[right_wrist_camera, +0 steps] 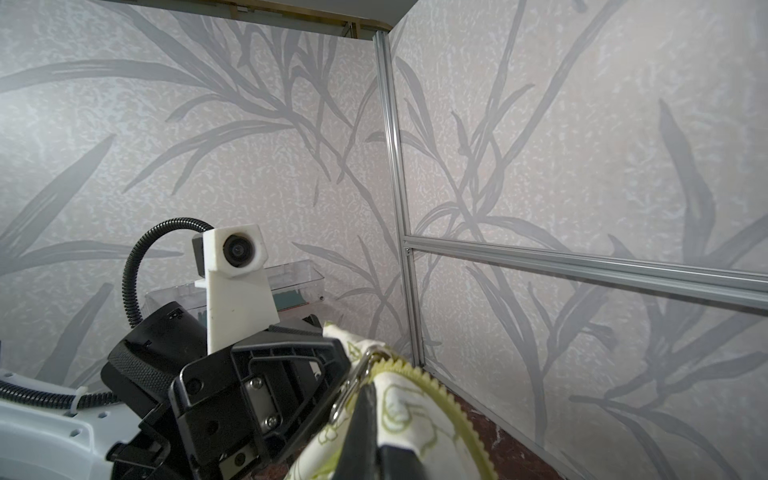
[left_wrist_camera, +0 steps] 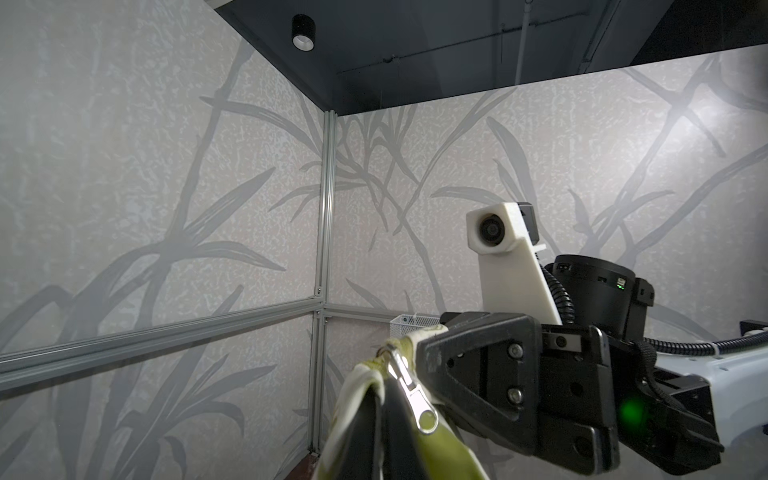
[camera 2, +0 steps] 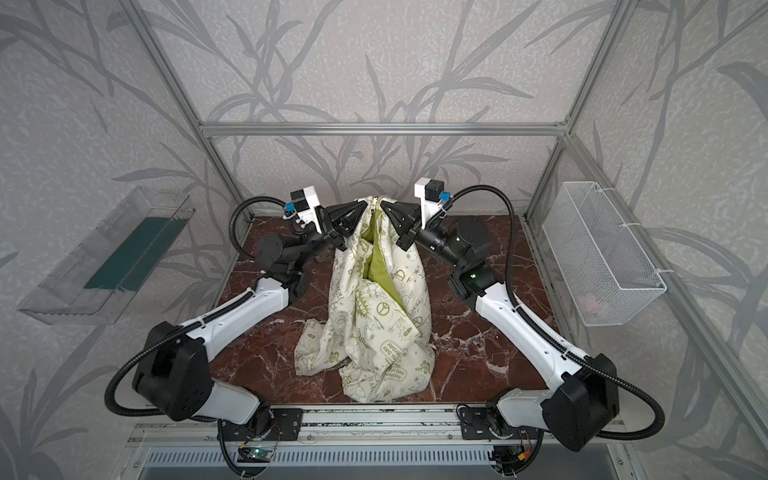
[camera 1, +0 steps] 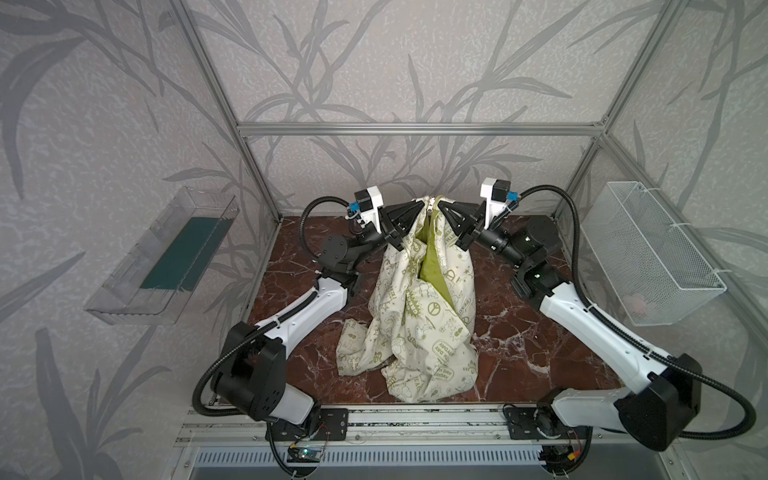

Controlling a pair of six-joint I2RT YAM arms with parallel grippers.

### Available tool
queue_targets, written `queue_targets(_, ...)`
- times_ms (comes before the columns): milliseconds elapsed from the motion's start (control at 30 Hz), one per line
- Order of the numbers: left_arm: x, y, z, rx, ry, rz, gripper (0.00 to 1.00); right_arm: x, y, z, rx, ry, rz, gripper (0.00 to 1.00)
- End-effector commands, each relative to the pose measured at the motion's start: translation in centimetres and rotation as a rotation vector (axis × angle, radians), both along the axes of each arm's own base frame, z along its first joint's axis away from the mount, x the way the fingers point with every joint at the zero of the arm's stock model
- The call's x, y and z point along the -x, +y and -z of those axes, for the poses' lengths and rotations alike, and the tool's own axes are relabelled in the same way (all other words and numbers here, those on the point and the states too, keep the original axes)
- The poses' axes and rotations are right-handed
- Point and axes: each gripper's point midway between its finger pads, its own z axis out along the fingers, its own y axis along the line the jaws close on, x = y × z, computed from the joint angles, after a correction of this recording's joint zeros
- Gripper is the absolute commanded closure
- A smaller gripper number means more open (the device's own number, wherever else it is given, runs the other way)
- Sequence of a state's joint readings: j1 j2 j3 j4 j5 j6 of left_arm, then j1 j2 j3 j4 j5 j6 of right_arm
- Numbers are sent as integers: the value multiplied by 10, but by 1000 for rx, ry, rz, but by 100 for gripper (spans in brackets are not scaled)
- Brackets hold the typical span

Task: Zip up the jacket
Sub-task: 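Lower the held jacket edges toward the table with both grippers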

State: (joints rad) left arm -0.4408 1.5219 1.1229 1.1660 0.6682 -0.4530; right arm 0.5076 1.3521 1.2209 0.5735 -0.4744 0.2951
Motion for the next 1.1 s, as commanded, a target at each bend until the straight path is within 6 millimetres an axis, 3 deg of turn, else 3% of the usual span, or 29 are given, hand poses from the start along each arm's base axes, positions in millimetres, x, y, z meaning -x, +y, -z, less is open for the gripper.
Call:
queue_targets(0,9,10,-44,35,-132,27,100,22,-27,-89,-120,-263,31,100)
queue_targets(167,7,13,-83,72,-191,36,100,24,-23,-119,-83,-332,24,100)
queue_targets(267,10,13,-86,75,-194,43,100,27,-25,-121,-93,-322,16,100)
queue_targets(333,14,12,-77,69,-174,50,100,29,-27,-111,-104,-284,10,100)
queue_targets(500,41,7,-25,51,-90,104,100,29,-33,-53,-120,-111,9,100)
queue_targets(767,90,-18,99,-19,140,128,100,53,-43,79,-71,217,38,100)
queue_targets(967,114,-21,153,-48,242,131,100,79,-53,149,-67,365,61,100)
queue_targets(1067,126,-25,169,-65,278,146,100,90,-57,169,-63,420,59,100)
